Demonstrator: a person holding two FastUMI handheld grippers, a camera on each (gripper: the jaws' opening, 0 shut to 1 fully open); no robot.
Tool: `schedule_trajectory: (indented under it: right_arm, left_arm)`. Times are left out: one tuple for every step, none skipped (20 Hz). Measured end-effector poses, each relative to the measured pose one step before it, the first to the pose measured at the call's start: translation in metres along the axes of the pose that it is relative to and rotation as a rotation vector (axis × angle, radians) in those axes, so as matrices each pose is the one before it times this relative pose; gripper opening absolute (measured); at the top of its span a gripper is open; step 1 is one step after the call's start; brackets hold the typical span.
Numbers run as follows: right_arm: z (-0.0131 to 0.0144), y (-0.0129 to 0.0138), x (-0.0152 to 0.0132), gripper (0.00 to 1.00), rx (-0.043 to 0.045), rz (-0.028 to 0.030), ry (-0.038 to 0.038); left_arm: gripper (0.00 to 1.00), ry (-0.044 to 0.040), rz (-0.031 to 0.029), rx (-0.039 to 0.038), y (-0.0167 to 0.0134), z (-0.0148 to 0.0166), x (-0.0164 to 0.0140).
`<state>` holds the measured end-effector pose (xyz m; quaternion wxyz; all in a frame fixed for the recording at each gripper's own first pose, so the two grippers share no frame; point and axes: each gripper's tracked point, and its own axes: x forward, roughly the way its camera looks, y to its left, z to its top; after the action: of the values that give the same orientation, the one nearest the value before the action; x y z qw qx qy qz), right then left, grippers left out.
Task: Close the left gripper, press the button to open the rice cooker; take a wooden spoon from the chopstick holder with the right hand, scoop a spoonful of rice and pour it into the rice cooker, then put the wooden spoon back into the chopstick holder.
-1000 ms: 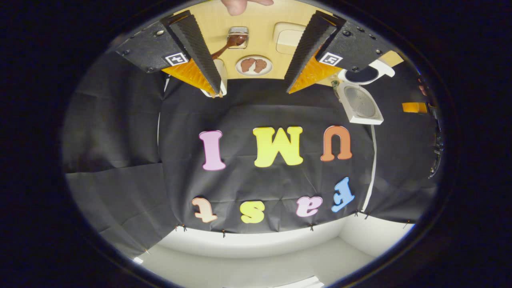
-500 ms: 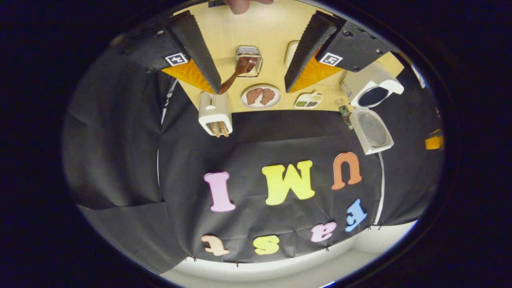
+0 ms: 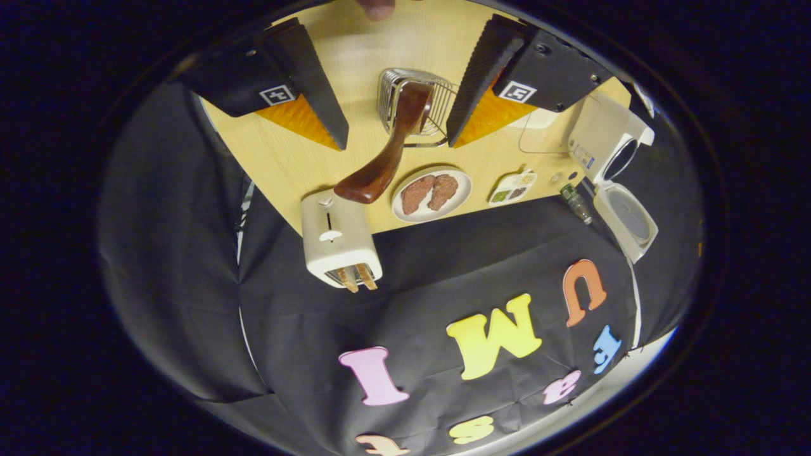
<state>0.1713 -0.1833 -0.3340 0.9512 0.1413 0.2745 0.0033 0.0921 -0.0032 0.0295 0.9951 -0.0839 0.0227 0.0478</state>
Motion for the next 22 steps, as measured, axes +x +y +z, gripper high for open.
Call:
schedule_trajectory:
  right_arm:
    - [-0.0008, 0.00125, 0.00944, 1.0, 0.00941, 0.00743, 0.0084]
    - [0.00022, 0.00294, 0.00727, 0.92, 0.01184, 0.01567, 0.00468]
    - [-0.00009, 0.00253, 0.00557, 0.99, 0.01554, 0.01612, 0.00509]
    - [0.00008, 0.00264, 0.0059, 0.89, 0.01289, 0.00828, 0.00382]
    - [-0.00103, 0.00285, 0.00437, 0.82, 0.0031, 0.00832, 0.00803]
    - [-0.00172, 0.00318, 0.00186, 0.78, -0.0045, 0.00971, 0.00628]
    - [0.00075, 0.00472, 0.0006, 0.8, -0.00422, 0.01016, -0.00105]
    - [0.0018, 0.00371, -0.00048, 0.77, -0.00693, 0.00065, -0.00132]
    - [0.00333, 0.00346, -0.00048, 0.59, -0.00094, 0.00364, -0.00249]
    - [0.00216, 0.00131, 0.00016, 0.55, 0.00652, -0.00184, -0.00049]
    - [0.00322, -0.00082, -0.00044, 0.51, 0.00779, -0.00555, -0.00197]
    - [0.0035, 0.00038, -0.00351, 0.35, 0.00816, -0.00658, -0.00932]
    - [0.00482, -0.00092, -0.00264, 0.3, 0.00928, -0.01459, -0.00505]
    - [0.0016, 0.00019, -0.00162, 0.25, 0.00475, -0.0103, -0.00333]
    - [0.00533, 0.00212, -0.00295, 0.22, 0.00441, 0.00747, -0.00744]
    - [0.00596, 0.002, -0.0054, 0.21, 0.00405, -0.00289, -0.01236]
    - [0.00821, 0.0007, -0.00345, 0.19, -0.00248, -0.01012, -0.01728]
    - [0.00798, 0.00205, -0.0055, 0.17, -0.01028, -0.0102, -0.01969]
    - [0.00812, 0.00408, -0.00559, 0.16, -0.0127, -0.00346, -0.01488]
    - [0.00827, 0.0043, -0.00732, 0.15, -0.01206, -0.00283, -0.01877]
    - [0.00978, 0.00528, -0.00716, 0.15, -0.01454, -0.00345, -0.01792]
    - [0.00911, 0.00847, -0.00808, 0.15, -0.01354, -0.00162, -0.01602]
  left_arm:
    - [0.95, -0.01411, 0.0184, -0.04046, 0.00678, 0.01113, 0.00463]
    - [0.95, -0.01709, 0.0179, -0.02504, 0.00525, 0.00979, 0.00254]
    - [0.95, -0.01295, 0.02101, -0.00304, 0.00777, 0.00665, 0.00425]
    - [0.94, -0.0061, 0.02101, 0.02001, 0.00737, 0.00022, 0.00145]
    - [0.94, 0.00745, 0.01913, 0.02935, 0.00809, -0.00288, 0.00245]
    - [0.94, 0.01418, 0.01088, 0.019, 0.00518, -0.00512, -0.00127]
    - [0.94, 0.003, 0.00733, 0.01561, 0.00303, 0.00138, -0.0022]
    - [0.94, 0.00336, 0.00603, 0.01244, 0.00351, 0.00007, -0.00124]
    - [0.95, 0.00378, 0.00272, 0.00802, 0.00245, -0.00109, -0.00032]
    - [0.95, -0.00217, 0.00159, 0.00057, 0.00341, 0.00182, -0.00148]
    - [0.95, 0.00028, -0.00312, -0.00381, 0.00134, 0.00081, -0.00036]
    - [0.95, -0.00041, 0.00009, 0.00129, 0.00225, 0.00124, -0.00049]
    - [0.95, 0.0012, 0.00169, 0.00607, 0.00402, -0.00025, 0.00021]
    - [0.94, 0.00086, 0.00038, 0.00551, 0.003, -0.00032, -0.00161]
    - [0.95, 0.00082, 0.00317, 0.00815, 0.00443, 0.00027, -0.00218]
    - [0.94, 0.00225, -0.00327, 0.01301, 0.00174, -0.00046, -0.00074]
    - [0.94, -0.00265, -0.01339, 0.01344, -0.00181, -0.00294, -0.00102]
    - [0.94, 0.00877, -0.02441, 0.01334, -0.00399, -0.00368, -0.00034]
    - [0.94, 0.00187, -0.00814, 0.01192, -0.00006, -0.00189, 0.00034]
    - [0.94, -0.00236, -0.01219, 0.0087, 0.00079, -0.00065, 0.00077]
    - [0.95, -0.00282, -0.01353, 0.0044, -0.00066, 0.00014, 0.00034]
    - [0.95, -0.00037, -0.01036, 0.00041, 0.00057, -0.00124, -0.00087]
